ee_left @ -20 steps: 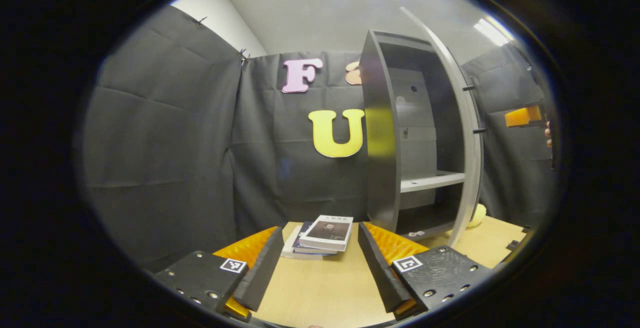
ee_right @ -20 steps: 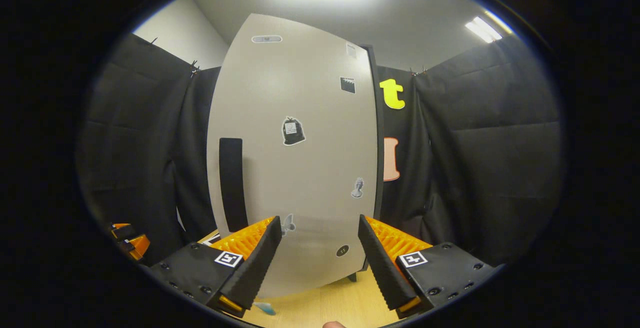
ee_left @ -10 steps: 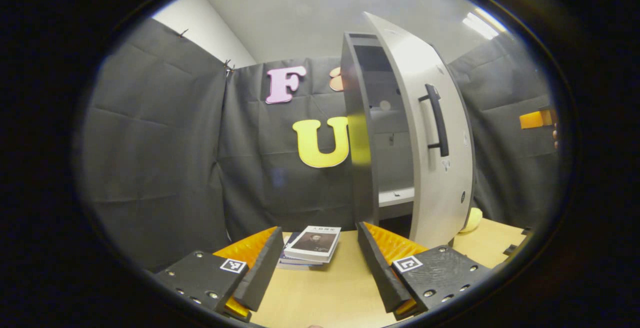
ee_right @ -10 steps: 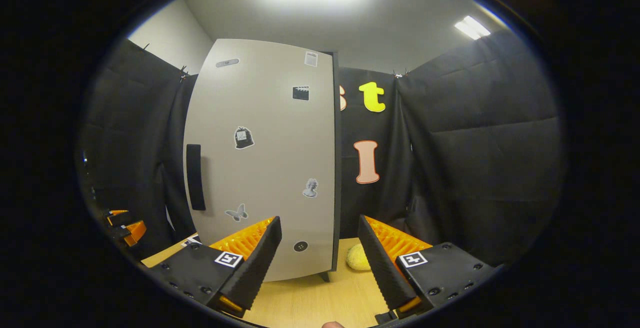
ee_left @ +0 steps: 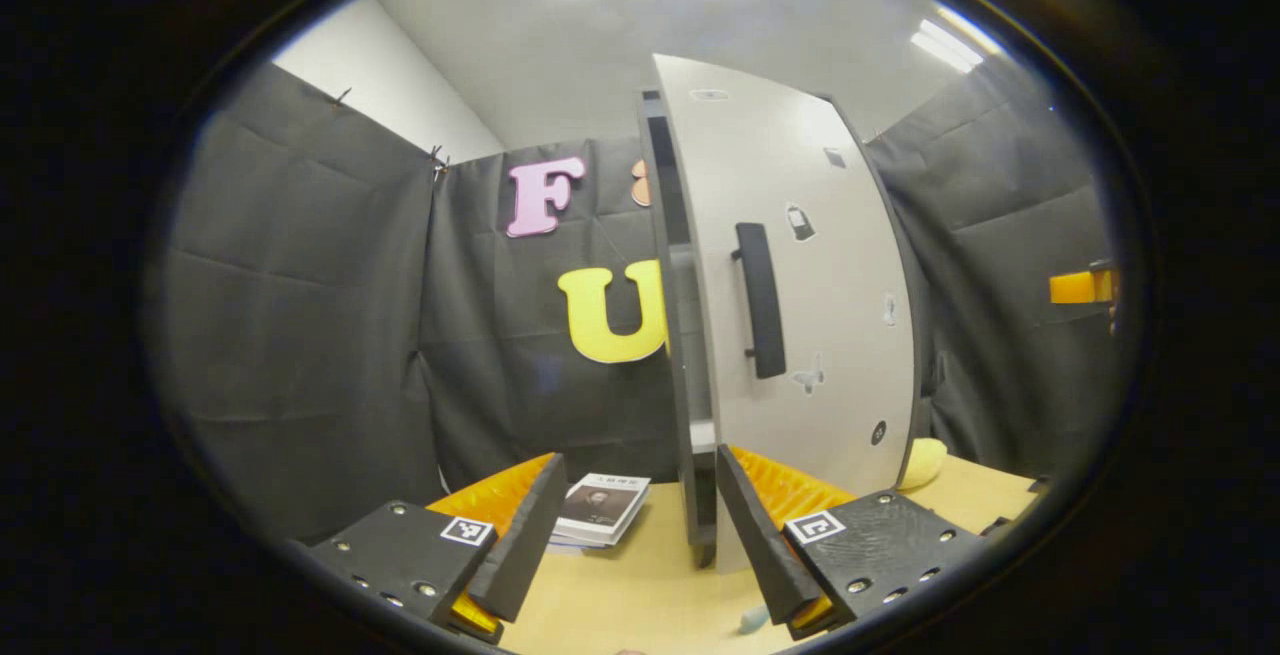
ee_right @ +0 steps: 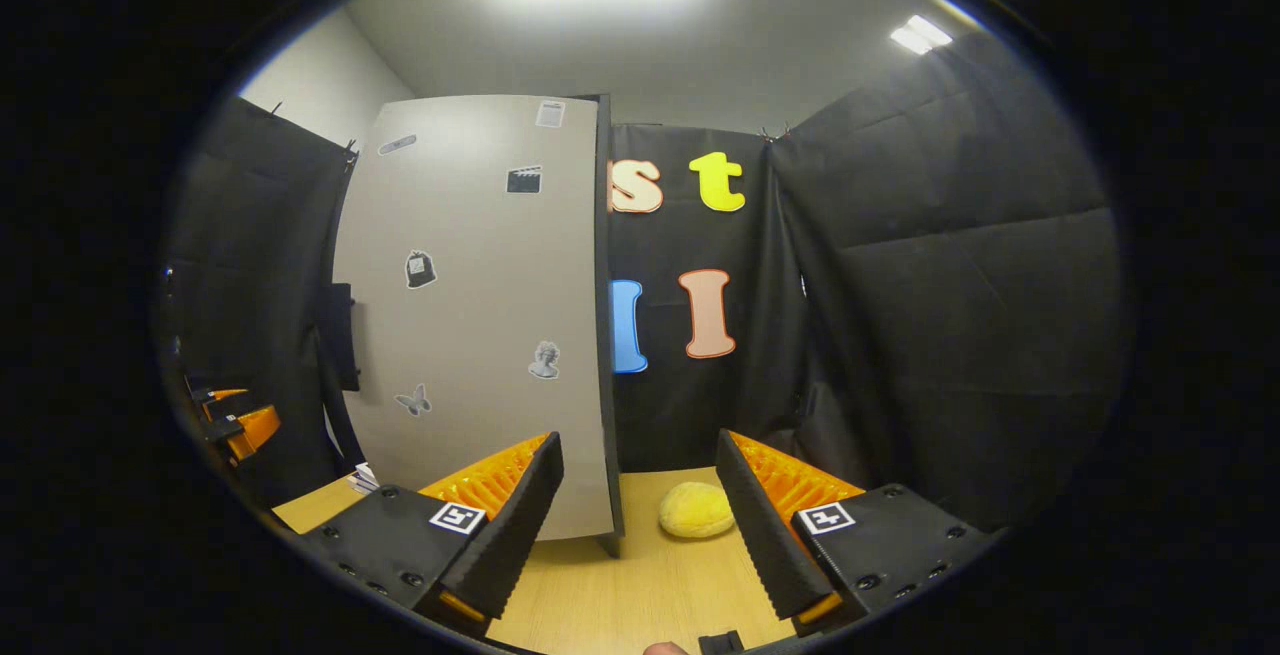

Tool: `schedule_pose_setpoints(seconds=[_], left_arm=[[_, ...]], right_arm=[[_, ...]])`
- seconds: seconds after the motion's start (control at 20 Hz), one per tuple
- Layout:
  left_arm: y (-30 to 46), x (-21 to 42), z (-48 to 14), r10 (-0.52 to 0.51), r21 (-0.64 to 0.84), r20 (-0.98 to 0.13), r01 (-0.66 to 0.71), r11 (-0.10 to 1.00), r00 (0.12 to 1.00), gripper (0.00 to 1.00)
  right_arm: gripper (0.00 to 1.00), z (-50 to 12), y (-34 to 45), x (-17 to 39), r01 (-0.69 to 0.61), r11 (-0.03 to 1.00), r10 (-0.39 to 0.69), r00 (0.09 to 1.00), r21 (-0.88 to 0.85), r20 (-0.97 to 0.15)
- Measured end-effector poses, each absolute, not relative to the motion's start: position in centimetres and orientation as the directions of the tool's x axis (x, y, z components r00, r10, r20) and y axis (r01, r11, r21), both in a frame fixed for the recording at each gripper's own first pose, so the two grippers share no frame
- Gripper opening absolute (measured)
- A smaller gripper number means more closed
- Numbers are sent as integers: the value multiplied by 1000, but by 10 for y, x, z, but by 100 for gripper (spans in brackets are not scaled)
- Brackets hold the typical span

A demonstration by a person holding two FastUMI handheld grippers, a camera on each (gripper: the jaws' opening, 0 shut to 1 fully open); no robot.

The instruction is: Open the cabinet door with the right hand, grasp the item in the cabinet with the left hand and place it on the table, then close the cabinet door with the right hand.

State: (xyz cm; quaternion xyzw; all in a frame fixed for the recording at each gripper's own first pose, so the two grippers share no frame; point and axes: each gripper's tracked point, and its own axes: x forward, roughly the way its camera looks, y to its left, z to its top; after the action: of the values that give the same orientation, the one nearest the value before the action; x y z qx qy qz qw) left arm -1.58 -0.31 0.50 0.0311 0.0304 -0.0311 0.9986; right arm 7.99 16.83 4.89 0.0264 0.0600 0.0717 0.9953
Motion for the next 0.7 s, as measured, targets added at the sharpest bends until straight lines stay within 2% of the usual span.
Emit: schedule_pose_setpoints(seconds=[0.25, 0.3, 0.35, 0.4, 0.45, 0.6, 0.65, 0.7], left_arm=[[-26, -16, 18, -49, 79, -56, 53, 995, 997, 90], [-28, -16, 18, -47, 84, -59, 52, 995, 997, 90], [-30, -17, 20, -44, 89, -61, 49, 995, 997, 90], [-30, -18, 20, -43, 92, -64, 49, 995, 997, 90], [-30, -18, 22, -40, 94, -65, 46, 994, 997, 90], [-30, -18, 25, -37, 92, -63, 42, 995, 997, 91], [-30, -18, 26, -36, 91, -65, 42, 995, 997, 91], [-29, -18, 26, -37, 91, -65, 43, 995, 997, 91]], right_arm=[[96, 36, 143, 87, -127, 988, 137, 984, 85, -116], [93, 33, 140, 88, -126, 988, 136, 984, 88, -118], [96, 32, 138, 90, -124, 988, 134, 984, 89, -119], [93, 32, 136, 90, -123, 988, 133, 984, 89, -118], [96, 32, 136, 92, -123, 988, 133, 984, 90, -116], [96, 36, 135, 93, -126, 989, 134, 986, 83, -100], [93, 38, 136, 94, -128, 989, 135, 986, 79, -93], [96, 40, 136, 96, -127, 989, 134, 987, 74, -86]])
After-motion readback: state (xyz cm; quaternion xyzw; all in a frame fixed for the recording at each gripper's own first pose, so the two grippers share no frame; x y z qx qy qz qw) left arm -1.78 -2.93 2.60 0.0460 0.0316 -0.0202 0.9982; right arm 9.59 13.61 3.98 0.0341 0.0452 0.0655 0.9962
